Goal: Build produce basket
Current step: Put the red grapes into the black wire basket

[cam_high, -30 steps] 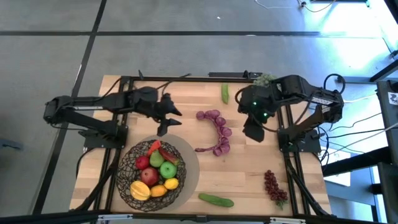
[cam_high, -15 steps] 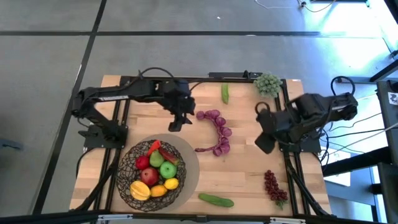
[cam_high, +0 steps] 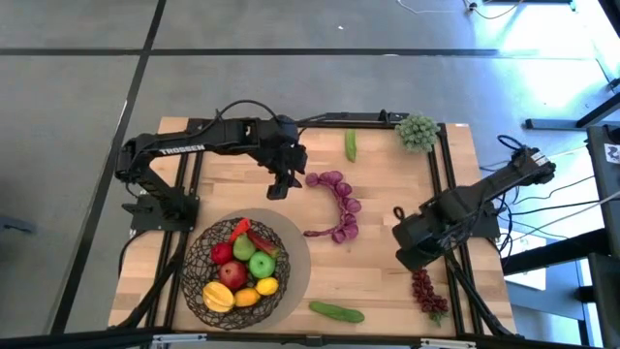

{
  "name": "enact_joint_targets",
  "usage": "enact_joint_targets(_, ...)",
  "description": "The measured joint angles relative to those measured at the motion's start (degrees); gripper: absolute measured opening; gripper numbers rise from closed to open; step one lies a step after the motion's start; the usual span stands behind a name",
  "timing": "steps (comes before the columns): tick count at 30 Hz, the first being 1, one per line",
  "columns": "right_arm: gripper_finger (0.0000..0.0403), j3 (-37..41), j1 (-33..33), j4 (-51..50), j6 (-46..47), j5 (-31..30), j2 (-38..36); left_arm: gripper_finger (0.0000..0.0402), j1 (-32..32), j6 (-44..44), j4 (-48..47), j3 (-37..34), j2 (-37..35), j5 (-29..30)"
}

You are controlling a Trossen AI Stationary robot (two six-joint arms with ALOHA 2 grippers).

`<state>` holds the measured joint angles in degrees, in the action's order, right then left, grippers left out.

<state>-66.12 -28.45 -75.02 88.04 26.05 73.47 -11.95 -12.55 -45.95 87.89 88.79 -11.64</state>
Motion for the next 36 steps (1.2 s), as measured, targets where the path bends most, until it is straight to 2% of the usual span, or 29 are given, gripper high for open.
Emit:
enact_joint_targets(2, 0.0113, 3.9, 0.0, 4.2, 1.8, 1.0, 0.0, 0.0187, -0.1, -1.3, 0.0, 0.0, 0.0, -0.5)
enact_joint_targets(5, 0.0113, 8.6, 0.0, 7.9, 6.8, 1.1, 0.0, 0.0187, -0.1, -3.2, 0.0, 0.0, 0.0, -6.2)
enact_joint_targets(7, 0.0113, 11.3, -0.1, 10.9, 9.7, 1.1, 0.0, 0.0187, 0.0, -3.1, 0.0, 0.0, 0.0, -7.9)
enact_joint_targets(13, 0.0113, 18.5, -2.9, 23.2, 14.8, 2.7, 0.1, 0.0187, -0.2, -3.0, 0.0, 0.0, 0.0, -7.4)
enact_joint_targets(16, 0.0113, 21.2, -4.9, 24.5, 20.1, 4.5, 0.4, 0.0187, -0.4, -3.0, 0.0, 0.0, 0.0, -7.4)
enact_joint_targets(25, 0.0113, 22.7, -9.0, 25.1, 27.1, 5.1, 0.3, 0.0187, -0.8, -3.1, 0.1, 0.0, 0.0, -7.3)
enact_joint_targets(30, 0.0113, 22.7, -10.2, 25.4, 27.4, 0.4, 0.4, 0.0187, -1.3, -3.0, 0.1, 0.0, 0.0, -7.3)
enact_joint_targets(36, 0.0113, 27.1, -10.3, 34.0, 27.4, 0.3, 0.4, 0.0187, -1.3, -3.1, 0.1, 0.0, 0.0, -7.3)
